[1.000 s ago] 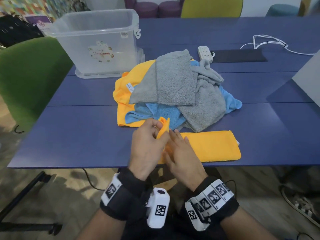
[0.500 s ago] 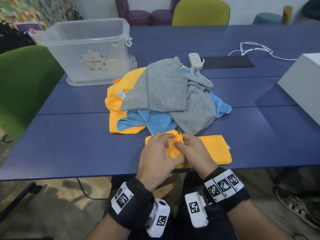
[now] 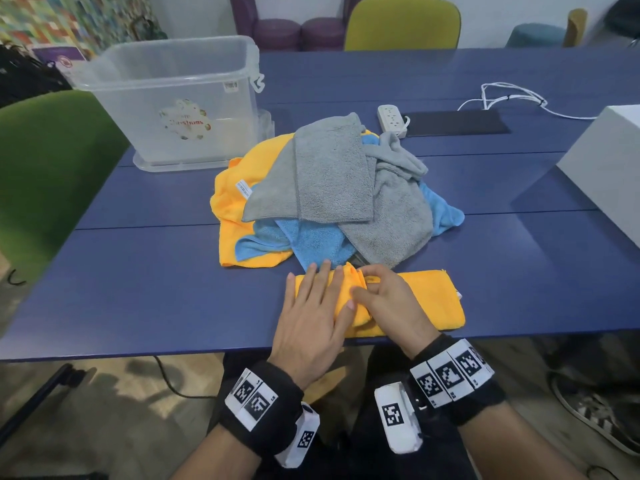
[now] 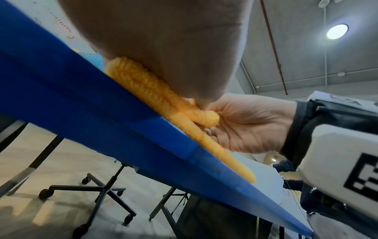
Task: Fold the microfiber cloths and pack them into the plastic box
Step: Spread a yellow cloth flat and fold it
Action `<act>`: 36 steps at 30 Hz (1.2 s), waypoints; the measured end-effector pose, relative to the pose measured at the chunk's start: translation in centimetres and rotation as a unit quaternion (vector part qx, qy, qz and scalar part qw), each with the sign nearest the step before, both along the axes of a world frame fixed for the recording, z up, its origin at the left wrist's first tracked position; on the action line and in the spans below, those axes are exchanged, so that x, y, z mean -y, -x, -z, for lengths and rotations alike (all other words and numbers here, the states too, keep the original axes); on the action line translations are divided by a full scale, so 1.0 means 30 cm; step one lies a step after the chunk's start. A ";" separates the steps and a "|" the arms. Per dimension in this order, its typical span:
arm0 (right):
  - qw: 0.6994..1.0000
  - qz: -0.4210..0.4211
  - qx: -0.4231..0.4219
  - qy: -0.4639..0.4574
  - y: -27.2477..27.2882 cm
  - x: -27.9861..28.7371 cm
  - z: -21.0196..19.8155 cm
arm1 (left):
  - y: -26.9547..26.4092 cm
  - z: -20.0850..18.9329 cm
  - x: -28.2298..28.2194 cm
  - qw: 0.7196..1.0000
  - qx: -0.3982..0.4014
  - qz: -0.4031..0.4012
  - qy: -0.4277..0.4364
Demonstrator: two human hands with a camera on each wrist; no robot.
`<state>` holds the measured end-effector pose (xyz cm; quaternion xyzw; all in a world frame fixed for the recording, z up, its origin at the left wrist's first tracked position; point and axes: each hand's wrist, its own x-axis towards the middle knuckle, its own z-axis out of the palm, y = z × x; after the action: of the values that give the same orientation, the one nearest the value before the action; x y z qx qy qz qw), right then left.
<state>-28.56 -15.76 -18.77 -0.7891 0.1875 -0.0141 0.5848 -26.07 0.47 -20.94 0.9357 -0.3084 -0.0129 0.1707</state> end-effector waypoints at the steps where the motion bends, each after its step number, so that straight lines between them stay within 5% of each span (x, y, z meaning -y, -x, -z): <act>1: 1.000 0.001 0.003 0.029 0.005 0.002 -0.004 | -0.001 -0.001 -0.001 1.000 0.003 0.003 -0.013; 12: 0.972 0.013 0.033 0.230 0.076 0.019 -0.036 | -0.002 0.005 -0.026 0.997 0.026 0.043 -0.061; 16: 0.880 0.114 -0.045 0.460 0.120 0.105 -0.041 | -0.004 0.009 -0.023 0.996 0.027 0.041 -0.078; 18: 0.854 0.161 -0.125 0.478 0.139 0.151 -0.046 | -0.003 0.011 -0.020 0.995 0.031 0.040 -0.081; 26: 0.912 0.149 -0.232 0.303 0.141 0.244 -0.078 | 0.000 0.009 -0.009 0.996 0.027 0.027 -0.085; 36: 0.945 0.115 -0.181 0.247 0.111 0.210 -0.160 | 0.002 0.014 -0.010 0.997 0.025 0.022 -0.074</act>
<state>-31.89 -22.05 -13.97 -0.8709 0.3706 0.0159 0.3225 -26.12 0.77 -21.37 0.9387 -0.3318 -0.0158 0.0926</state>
